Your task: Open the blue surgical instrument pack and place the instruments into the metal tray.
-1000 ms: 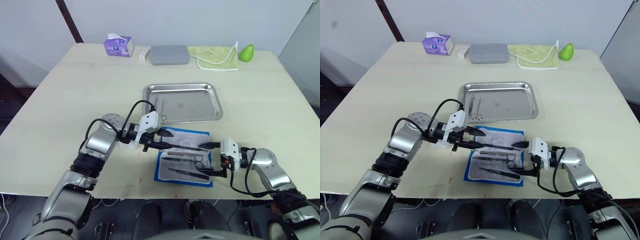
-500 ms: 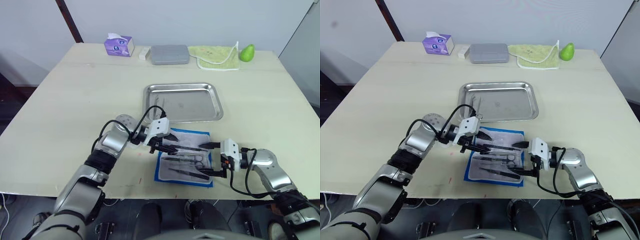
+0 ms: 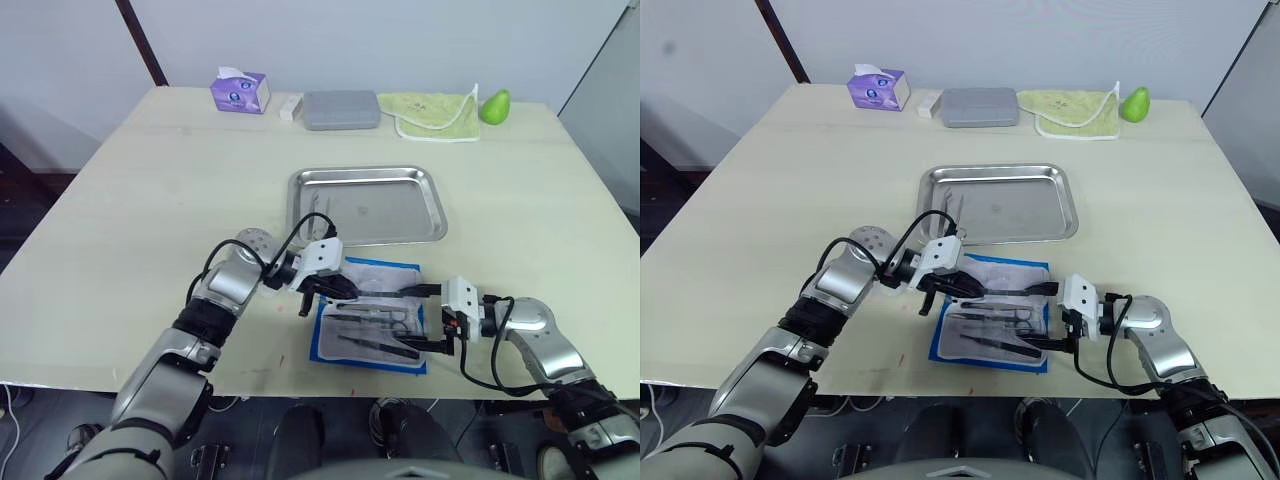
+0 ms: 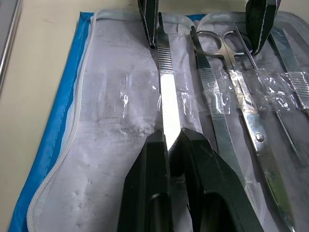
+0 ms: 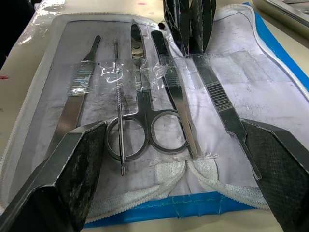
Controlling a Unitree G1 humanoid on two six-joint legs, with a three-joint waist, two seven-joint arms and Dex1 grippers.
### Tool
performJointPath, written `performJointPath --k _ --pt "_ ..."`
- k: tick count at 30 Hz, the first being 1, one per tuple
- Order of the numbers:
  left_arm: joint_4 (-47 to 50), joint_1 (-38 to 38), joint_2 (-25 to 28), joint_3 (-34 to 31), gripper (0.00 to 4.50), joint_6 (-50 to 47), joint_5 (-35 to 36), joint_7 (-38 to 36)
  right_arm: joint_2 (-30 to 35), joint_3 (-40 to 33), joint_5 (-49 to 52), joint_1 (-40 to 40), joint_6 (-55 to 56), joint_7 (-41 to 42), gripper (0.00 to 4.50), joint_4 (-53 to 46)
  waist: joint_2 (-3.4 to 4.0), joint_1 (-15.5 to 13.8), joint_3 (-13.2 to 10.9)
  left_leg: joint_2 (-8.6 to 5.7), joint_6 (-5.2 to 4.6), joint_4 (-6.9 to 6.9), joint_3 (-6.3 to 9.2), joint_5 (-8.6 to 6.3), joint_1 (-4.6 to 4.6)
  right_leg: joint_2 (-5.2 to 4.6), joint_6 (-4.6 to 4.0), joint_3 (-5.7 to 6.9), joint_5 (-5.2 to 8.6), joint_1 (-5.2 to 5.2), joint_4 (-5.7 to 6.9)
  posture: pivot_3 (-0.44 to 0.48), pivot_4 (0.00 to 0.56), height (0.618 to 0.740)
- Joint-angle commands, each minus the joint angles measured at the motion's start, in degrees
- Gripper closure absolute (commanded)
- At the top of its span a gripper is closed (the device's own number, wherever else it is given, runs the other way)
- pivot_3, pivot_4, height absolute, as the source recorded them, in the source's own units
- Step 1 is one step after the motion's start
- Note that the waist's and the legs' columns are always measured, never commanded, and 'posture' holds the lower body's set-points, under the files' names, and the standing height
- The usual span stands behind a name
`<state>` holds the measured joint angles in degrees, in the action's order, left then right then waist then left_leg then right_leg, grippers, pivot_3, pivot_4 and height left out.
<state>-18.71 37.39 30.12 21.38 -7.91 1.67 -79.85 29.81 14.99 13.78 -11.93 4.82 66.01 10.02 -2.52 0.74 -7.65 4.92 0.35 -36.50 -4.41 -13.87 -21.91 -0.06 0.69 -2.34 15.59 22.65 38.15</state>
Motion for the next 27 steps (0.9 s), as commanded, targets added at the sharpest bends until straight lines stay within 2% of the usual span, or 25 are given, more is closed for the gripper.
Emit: performJointPath --k 1,16,27 --pt "4.19 -0.24 1.58 0.29 4.40 -3.65 -0.19 -0.34 0.58 2.72 -4.93 1.81 -4.05 -1.67 0.00 4.81 0.00 0.08 0.00 0.00 0.00 0.00 0.01 0.00 0.00 0.01 0.00 0.00 0.00 0.00 0.00 0.000 0.150 0.740" --pt "12.60 3.61 8.77 -0.05 4.40 -13.48 1.77 -6.70 0.63 4.84 -6.82 -0.15 -4.43 -1.86 0.00 7.85 -0.01 0.38 0.00 0.11 -0.01 -0.04 -0.02 0.01 0.09 0.13 -0.15 -0.05 0.11 0.01 0.06 0.000 0.150 0.740" --pt "16.51 4.47 16.66 -1.49 4.40 -17.11 3.02 -10.48 0.94 5.76 -7.33 -0.30 -4.41 -1.71 0.00 8.72 -0.01 0.46 0.00 0.15 -0.01 -0.05 -0.02 0.01 0.11 0.19 -0.17 -0.08 0.11 0.02 0.09 0.000 0.150 0.740"
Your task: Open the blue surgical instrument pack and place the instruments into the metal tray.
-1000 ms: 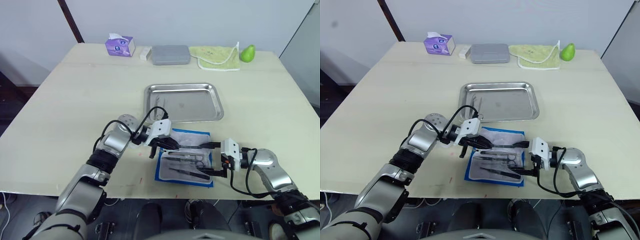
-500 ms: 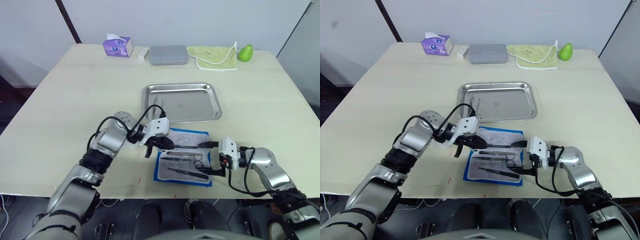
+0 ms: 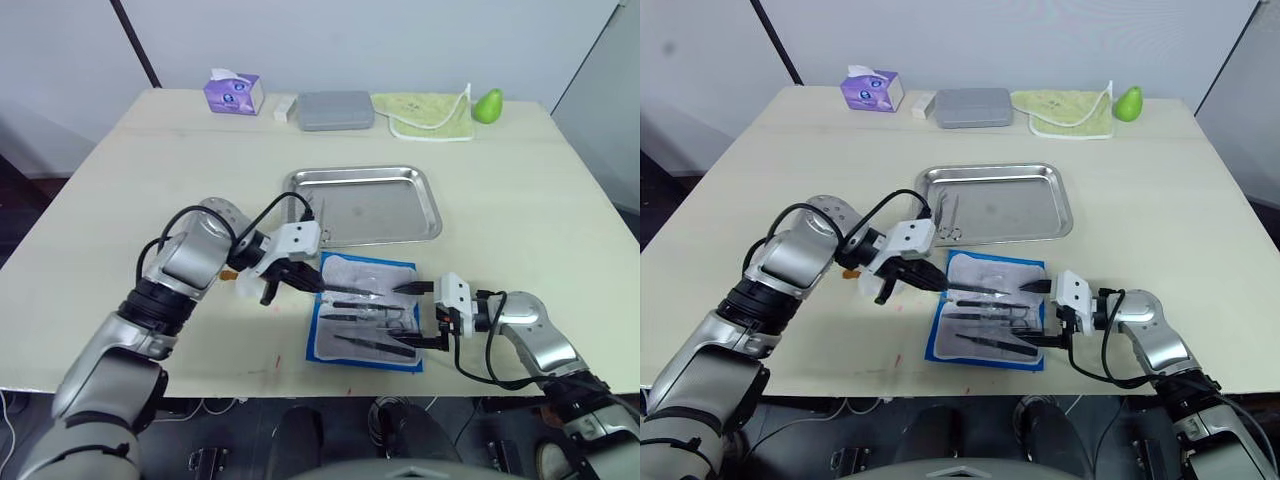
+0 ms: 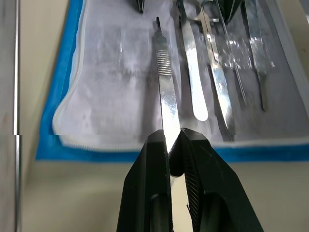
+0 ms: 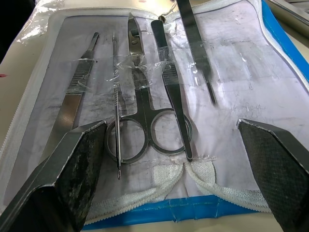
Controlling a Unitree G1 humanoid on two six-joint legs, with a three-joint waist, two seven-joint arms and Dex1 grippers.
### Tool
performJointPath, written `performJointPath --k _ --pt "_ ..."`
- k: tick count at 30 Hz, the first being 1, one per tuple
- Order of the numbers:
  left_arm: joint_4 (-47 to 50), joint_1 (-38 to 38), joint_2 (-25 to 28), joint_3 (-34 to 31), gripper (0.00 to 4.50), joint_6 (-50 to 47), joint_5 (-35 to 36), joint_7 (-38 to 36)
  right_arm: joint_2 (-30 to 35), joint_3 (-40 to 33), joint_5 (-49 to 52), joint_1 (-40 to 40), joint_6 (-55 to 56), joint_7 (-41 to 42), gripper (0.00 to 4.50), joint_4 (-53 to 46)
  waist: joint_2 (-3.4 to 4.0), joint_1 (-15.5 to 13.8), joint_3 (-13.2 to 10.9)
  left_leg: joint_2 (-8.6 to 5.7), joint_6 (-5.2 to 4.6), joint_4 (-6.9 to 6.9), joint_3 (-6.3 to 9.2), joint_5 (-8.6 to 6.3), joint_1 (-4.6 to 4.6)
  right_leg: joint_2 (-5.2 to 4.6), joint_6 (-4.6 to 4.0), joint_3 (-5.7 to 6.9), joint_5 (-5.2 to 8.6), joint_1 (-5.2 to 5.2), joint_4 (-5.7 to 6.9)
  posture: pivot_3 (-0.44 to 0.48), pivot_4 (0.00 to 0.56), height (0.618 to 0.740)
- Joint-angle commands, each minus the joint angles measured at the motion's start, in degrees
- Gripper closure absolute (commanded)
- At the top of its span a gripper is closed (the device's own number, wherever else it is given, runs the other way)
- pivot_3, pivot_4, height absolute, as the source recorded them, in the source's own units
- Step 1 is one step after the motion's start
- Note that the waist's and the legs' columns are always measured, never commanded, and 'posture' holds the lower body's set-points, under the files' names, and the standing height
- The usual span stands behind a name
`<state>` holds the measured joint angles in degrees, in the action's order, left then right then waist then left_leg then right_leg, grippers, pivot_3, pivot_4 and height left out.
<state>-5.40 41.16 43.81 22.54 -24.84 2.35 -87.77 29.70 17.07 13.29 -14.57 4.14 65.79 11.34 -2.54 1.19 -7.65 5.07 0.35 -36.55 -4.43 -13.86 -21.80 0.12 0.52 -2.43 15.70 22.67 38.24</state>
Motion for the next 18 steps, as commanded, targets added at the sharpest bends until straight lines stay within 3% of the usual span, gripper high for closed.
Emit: performJointPath --k 1,10,18 --pt "3.39 0.40 3.68 -2.95 4.40 -0.17 2.59 -2.72 1.03 3.73 -6.88 2.25 -3.69 -1.44 0.00 7.54 0.00 0.04 0.00 0.00 0.00 0.00 -0.01 0.00 0.01 0.00 0.00 0.00 0.00 0.00 0.01 0.000 0.150 0.740" --pt "8.31 -6.59 11.39 -9.92 4.40 -2.12 8.75 -0.88 0.97 4.28 -6.78 1.67 -3.29 -0.86 0.00 8.42 -0.07 0.10 0.04 0.04 0.00 0.00 0.03 0.00 0.06 -0.05 -0.02 -0.02 0.02 0.00 0.06 0.000 0.150 0.740" --pt "13.60 -14.26 12.34 -18.96 4.40 -5.67 14.57 5.52 1.04 4.40 -6.65 1.66 -3.06 -0.41 0.00 8.80 -0.06 -0.08 0.04 0.05 0.00 0.00 0.05 0.00 0.09 -0.08 -0.01 -0.02 0.03 0.01 0.07 0.000 0.150 0.740"
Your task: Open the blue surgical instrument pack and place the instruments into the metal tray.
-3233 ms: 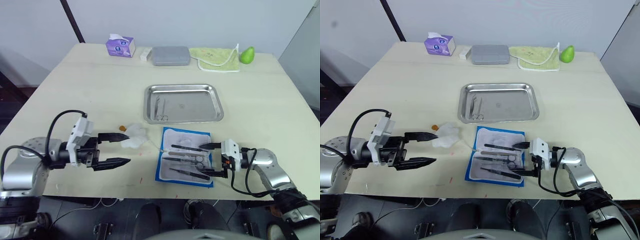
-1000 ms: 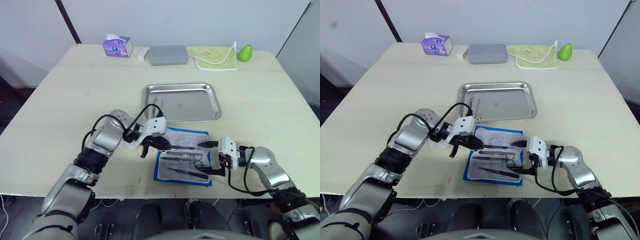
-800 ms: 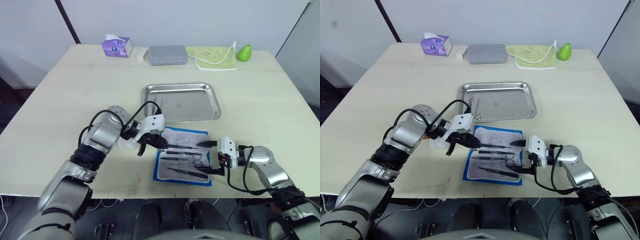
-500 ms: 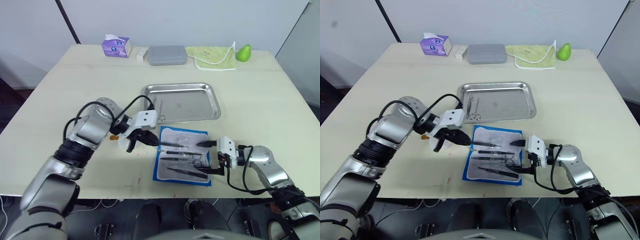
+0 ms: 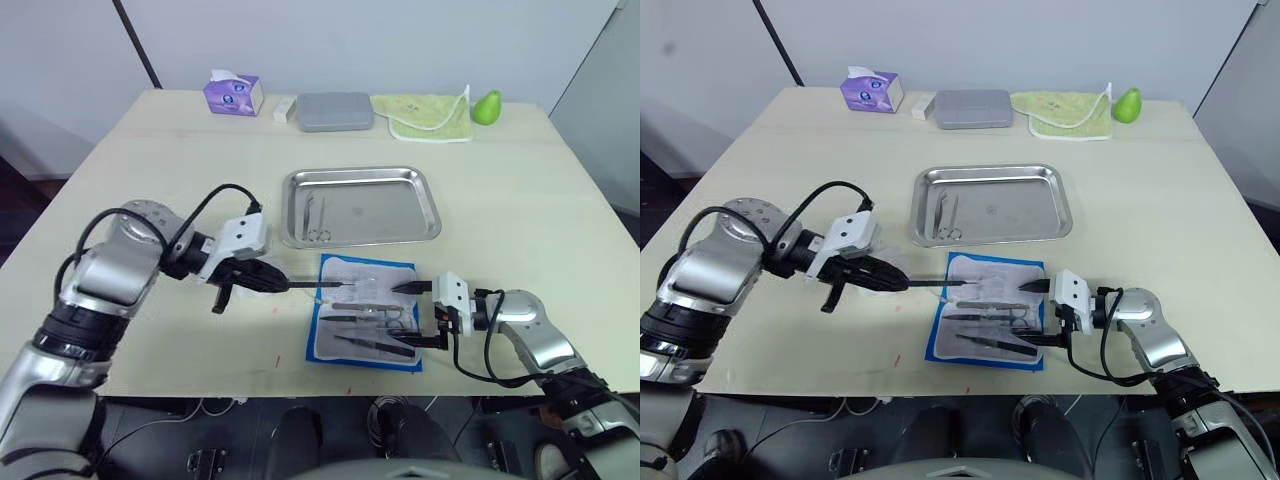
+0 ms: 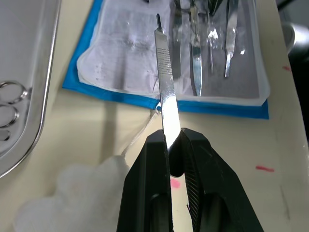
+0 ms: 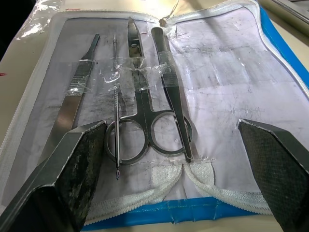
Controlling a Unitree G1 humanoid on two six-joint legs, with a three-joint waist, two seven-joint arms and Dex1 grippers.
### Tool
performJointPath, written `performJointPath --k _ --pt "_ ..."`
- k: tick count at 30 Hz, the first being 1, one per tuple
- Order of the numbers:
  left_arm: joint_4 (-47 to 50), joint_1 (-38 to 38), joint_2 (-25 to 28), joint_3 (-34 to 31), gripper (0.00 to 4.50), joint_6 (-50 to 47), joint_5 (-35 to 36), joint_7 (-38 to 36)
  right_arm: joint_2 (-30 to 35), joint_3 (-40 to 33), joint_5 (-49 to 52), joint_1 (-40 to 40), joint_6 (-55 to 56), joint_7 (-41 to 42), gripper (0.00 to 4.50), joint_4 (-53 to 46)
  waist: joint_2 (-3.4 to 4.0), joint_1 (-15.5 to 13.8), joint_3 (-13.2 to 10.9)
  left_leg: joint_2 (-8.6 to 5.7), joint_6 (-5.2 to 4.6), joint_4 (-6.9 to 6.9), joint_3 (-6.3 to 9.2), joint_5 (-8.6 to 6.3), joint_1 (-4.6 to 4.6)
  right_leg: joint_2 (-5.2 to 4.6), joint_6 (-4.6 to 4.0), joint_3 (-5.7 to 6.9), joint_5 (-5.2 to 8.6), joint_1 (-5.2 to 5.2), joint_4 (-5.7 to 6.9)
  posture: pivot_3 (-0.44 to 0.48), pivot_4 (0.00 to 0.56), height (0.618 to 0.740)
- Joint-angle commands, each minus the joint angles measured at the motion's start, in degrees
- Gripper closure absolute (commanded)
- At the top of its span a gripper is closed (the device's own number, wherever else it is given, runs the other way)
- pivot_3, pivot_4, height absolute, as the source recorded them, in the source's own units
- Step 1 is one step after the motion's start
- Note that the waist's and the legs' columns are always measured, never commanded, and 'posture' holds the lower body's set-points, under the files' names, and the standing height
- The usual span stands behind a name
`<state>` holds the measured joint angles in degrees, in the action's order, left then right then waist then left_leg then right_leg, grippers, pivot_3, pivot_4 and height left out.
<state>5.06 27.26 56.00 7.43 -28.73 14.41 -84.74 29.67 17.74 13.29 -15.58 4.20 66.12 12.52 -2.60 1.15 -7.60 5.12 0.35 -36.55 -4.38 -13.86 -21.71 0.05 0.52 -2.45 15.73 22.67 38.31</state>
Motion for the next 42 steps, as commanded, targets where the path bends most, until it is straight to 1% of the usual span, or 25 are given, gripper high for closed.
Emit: performJointPath --k 1,4,6,9,11,14,16,18,19,20,22,24,27,30,32,36,42 --pt "4.77 -1.10 -1.51 -5.90 4.40 -5.06 3.84 6.18 1.11 3.72 -6.61 2.67 -3.08 -0.65 0.00 7.66 0.01 -0.08 0.00 0.00 0.00 0.00 -0.01 0.00 0.00 0.00 0.00 0.01 0.00 0.00 0.00 0.000 0.150 0.740" --pt "9.38 -2.20 -5.66 -9.52 4.40 -12.42 6.96 14.47 1.24 3.70 -6.54 2.58 -3.06 -0.32 0.00 7.70 -0.06 -0.30 0.04 0.00 0.00 -0.01 0.01 0.00 0.01 -0.05 0.04 0.01 0.02 -0.02 0.03 0.000 0.150 0.740" --pt "12.40 -2.56 -7.75 -10.47 4.40 -16.62 8.00 19.16 1.32 3.65 -6.51 2.52 -3.06 -0.16 0.00 7.70 -0.21 -0.31 0.14 -0.02 0.00 -0.03 0.09 0.00 -0.01 -0.04 0.07 0.02 0.03 -0.03 0.03 0.000 0.150 0.740" --pt "17.74 -2.45 -12.92 -11.57 4.40 -25.74 9.09 29.56 1.57 3.54 -6.43 2.45 -3.05 0.12 0.00 7.63 -0.25 -0.32 0.18 -0.04 0.00 -0.03 0.10 0.00 0.00 -0.04 0.17 0.01 -0.03 -0.04 0.03 0.000 0.150 0.740" --pt "20.81 -1.99 -16.30 -10.84 4.40 -29.87 7.91 36.45 1.76 3.47 -6.38 2.58 -3.04 0.25 0.00 7.49 -0.32 -0.34 0.24 -0.05 0.00 -0.03 0.11 0.00 0.00 -0.02 0.27 0.01 -0.09 -0.05 0.03 0.000 0.150 0.740" --pt "23.15 0.93 -23.39 -9.72 4.40 -37.40 6.14 47.27 1.96 3.45 -6.30 2.77 -3.17 0.44 0.00 7.14 -0.50 -0.39 0.37 -0.07 0.00 -0.03 0.14 0.00 0.00 -0.04 0.26 0.00 -0.12 -0.07 0.03 0.000 0.150 0.740" --pt "23.32 3.68 -28.73 -8.66 4.40 -41.85 2.45 56.24 2.12 3.53 -6.34 2.80 -3.20 0.62 0.00 7.02 -0.55 -0.46 0.40 -0.08 0.01 -0.05 0.16 0.00 -0.02 -0.03 0.24 0.02 -0.14 -0.08 0.03 0.000 0.150 0.740" --pt "23.17 5.79 -32.93 -8.62 4.40 -46.05 1.06 61.43 2.20 3.52 -6.34 2.78 -3.25 0.71 0.00 7.00 -0.52 -0.47 0.40 -0.10 0.00 -0.09 0.20 0.00 -0.01 -0.03 0.23 0.03 -0.16 -0.14 0.03 0.000 0.150 0.740" --pt "21.87 7.11 -36.57 -9.06 4.40 -47.30 -0.01 64.89 2.30 3.52 -6.31 2.67 -3.28 0.83 0.00 6.98 -0.47 -0.43 0.42 -0.12 0.01 -0.09 0.20 0.00 -0.01 -0.02 0.20 0.01 -0.18 -0.15 0.03 0.000 0.150 0.740" --pt "20.96 8.04 -39.10 -9.38 4.40 -48.15 -0.73 67.34 2.38 3.51 -6.28 2.58 -3.31 0.91 0.00 6.97 -0.42 -0.45 0.44 -0.12 0.01 -0.08 0.21 0.00 -0.01 -0.02 0.16 0.01 -0.20 -0.14 0.03 0.000 0.150 0.740" --pt "17.57 9.59 -44.20 -9.20 4.40 -47.06 -3.29 72.89 2.42 3.35 -6.14 2.33 -3.54 0.97 0.00 6.95 -0.44 -0.45 0.45 -0.19 0.01 -0.09 0.21 0.00 -0.03 -0.06 0.13 0.03 -0.23 -0.17 0.02 0.000 0.150 0.740" --pt "12.95 11.24 -48.02 -9.05 4.40 -44.59 -6.71 78.74 2.60 3.46 -6.32 2.14 -3.52 1.12 0.00 6.94 -0.39 -0.42 0.45 -0.22 0.01 -0.09 0.24 0.00 0.00 -0.08 0.17 0.02 -0.25 -0.21 0.01 0.000 0.150 0.740" --pt "8.21 13.50 -52.51 -10.00 4.40 -42.76 -8.59 83.36 2.75 3.53 -6.30 1.99 -3.62 1.14 0.00 6.86 -0.37 -0.35 0.43 -0.24 0.01 -0.08 0.26 0.00 -0.02 -0.06 0.17 0.00 -0.26 -0.21 0.01 0.000 0.150 0.740" --pt "3.11 15.12 -55.51 -9.66 4.40 -40.09 -10.02 86.48 2.73 3.42 -6.15 1.98 -3.93 1.04 0.00 6.61 -0.37 -0.43 0.43 -0.24 0.01 -0.08 0.27 0.00 -0.03 -0.08 0.17 0.00 -0.26 -0.22 0.00 0.000 0.150 0.740" --pt "0.11 15.99 -57.01 -9.35 4.40 -38.06 -10.20 87.22 2.69 3.37 -6.01 1.99 -4.21 0.92 0.00 6.41 -0.36 -0.43 0.43 -0.28 0.01 -0.09 0.26 0.00 -0.04 -0.10 0.20 0.05 -0.28 -0.24 -0.02 0.000 0.150 0.740" --pt "-4.44 17.15 -59.11 -9.67 4.40 -35.15 -10.46 88.69 2.76 3.36 -5.97 2.15 -4.44 0.75 0.00 6.00 -0.35 -0.40 0.42 -0.31 0.02 -0.08 0.25 0.00 -0.04 -0.12 0.22 0.06 -0.29 -0.24 -0.04 0.000 0.150 0.740" --pt "-8.70 17.17 -60.31 -9.49 4.40 -32.88 -10.84 89.79 2.96 3.19 -5.73 2.68 -4.97 0.53 0.00 5.19 -0.33 -0.38 0.40 -0.31 0.02 -0.08 0.23 0.00 -0.06 -0.11 0.23 0.09 -0.28 -0.23 -0.05 0.000 0.150 0.740"
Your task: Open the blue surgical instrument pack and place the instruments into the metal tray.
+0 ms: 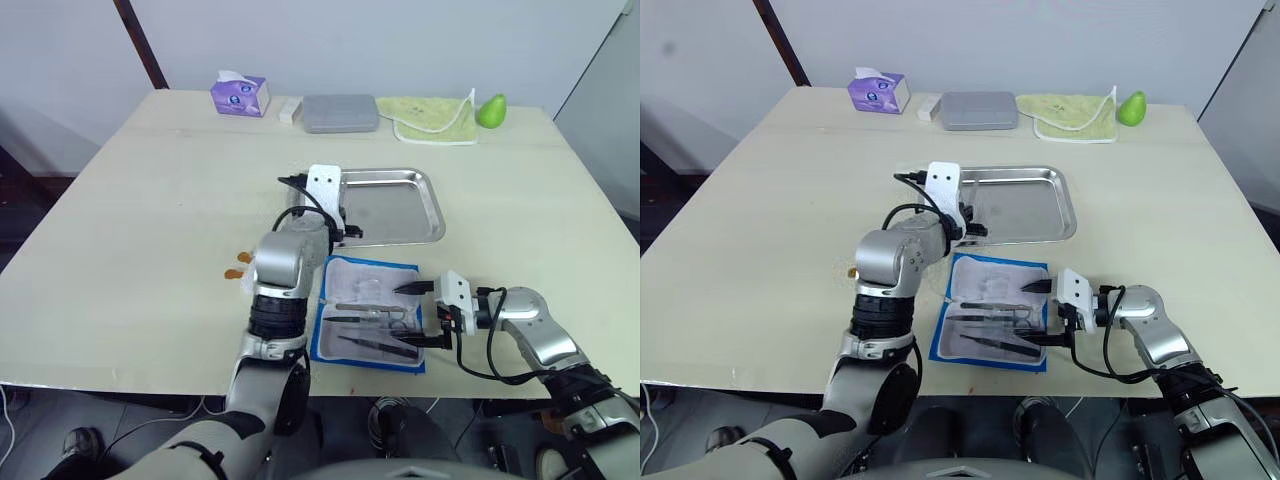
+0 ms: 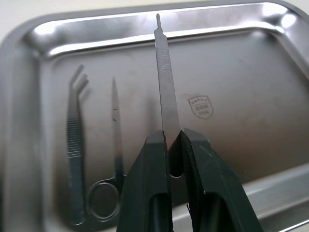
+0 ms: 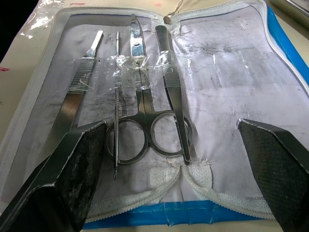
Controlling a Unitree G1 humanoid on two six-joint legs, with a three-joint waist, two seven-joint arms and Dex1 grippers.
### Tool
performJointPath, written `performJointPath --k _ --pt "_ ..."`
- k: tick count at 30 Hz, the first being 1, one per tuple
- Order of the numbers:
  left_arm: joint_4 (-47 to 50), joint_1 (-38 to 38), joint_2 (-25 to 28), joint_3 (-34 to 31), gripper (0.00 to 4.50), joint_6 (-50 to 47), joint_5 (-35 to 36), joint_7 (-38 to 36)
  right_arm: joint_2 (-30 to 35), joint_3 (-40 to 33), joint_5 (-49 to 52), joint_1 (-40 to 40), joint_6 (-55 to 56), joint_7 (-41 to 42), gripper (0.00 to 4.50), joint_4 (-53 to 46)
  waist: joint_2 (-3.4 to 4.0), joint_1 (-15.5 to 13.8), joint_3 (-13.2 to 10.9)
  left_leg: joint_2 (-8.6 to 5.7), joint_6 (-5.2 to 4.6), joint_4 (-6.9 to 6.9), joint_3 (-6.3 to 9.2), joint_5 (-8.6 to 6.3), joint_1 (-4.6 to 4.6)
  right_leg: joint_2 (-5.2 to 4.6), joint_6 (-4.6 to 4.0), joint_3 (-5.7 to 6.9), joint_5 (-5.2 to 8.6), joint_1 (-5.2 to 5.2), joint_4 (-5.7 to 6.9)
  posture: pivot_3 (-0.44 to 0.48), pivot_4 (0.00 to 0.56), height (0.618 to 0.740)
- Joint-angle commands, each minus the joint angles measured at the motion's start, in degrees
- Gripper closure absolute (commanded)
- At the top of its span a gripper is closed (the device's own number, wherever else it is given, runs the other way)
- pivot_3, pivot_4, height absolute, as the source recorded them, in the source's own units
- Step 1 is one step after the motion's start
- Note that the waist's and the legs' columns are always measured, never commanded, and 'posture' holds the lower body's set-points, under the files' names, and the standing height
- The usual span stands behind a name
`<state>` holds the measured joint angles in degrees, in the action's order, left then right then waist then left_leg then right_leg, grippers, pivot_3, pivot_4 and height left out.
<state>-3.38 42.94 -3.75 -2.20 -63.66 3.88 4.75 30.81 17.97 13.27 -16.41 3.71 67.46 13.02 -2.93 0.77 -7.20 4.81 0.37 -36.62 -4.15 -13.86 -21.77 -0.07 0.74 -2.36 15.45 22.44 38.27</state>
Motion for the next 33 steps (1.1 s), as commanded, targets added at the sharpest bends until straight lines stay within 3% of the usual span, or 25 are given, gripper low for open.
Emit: performJointPath --k 1,16,17,22,27,33 --pt "-1.40 1.63 -0.91 0.02 4.40 2.34 -0.33 0.62 1.84 2.98 -5.70 3.63 -4.54 -0.86 0.00 4.52 0.00 -0.01 0.00 0.00 0.00 0.00 0.00 0.00 0.00 0.00 0.00 0.00 0.00 0.00 0.00 0.000 0.150 0.740" --pt "-4.59 2.02 -2.02 -1.24 4.40 2.34 -0.08 1.42 1.73 3.02 -5.57 4.13 -4.96 -1.41 0.00 3.84 0.04 -0.01 -0.02 0.00 0.00 0.03 -0.01 0.00 -0.01 0.00 0.01 0.03 0.00 0.00 -0.05 0.000 0.150 0.740" --pt "-4.43 1.99 -2.06 -1.36 3.60 2.22 -0.07 1.56 1.71 3.03 -5.57 4.13 -4.96 -1.42 0.00 3.85 0.04 -0.01 -0.03 0.00 0.00 0.03 0.00 0.00 -0.01 0.00 0.01 0.03 0.00 0.00 -0.05 0.000 0.150 0.740" --pt "-1.80 1.53 -2.11 -1.11 1.45 2.09 0.58 0.54 1.61 3.03 -5.57 4.13 -4.94 -1.51 0.00 3.91 0.04 0.00 -0.03 0.00 0.00 0.04 0.00 0.00 -0.02 0.00 0.01 0.04 0.00 0.00 -0.06 0.000 0.150 0.740" --pt "8.78 -0.89 0.46 -0.85 1.45 2.97 8.03 -10.33 1.67 2.84 -5.33 4.37 -4.78 -1.43 0.00 3.74 0.08 0.03 -0.06 0.00 0.01 0.08 -0.01 0.00 -0.02 0.00 0.00 0.03 0.00 0.01 -0.09 0.000 0.150 0.740" --pt "22.70 -7.57 9.87 0.62 1.45 6.55 20.48 -30.45 1.45 2.51 -4.95 4.60 -4.18 -1.04 0.00 3.78 0.26 0.04 -0.08 0.01 0.03 0.16 -0.02 0.00 -0.01 -0.02 -0.01 0.02 0.00 -0.01 -0.17 0.000 0.150 0.740"
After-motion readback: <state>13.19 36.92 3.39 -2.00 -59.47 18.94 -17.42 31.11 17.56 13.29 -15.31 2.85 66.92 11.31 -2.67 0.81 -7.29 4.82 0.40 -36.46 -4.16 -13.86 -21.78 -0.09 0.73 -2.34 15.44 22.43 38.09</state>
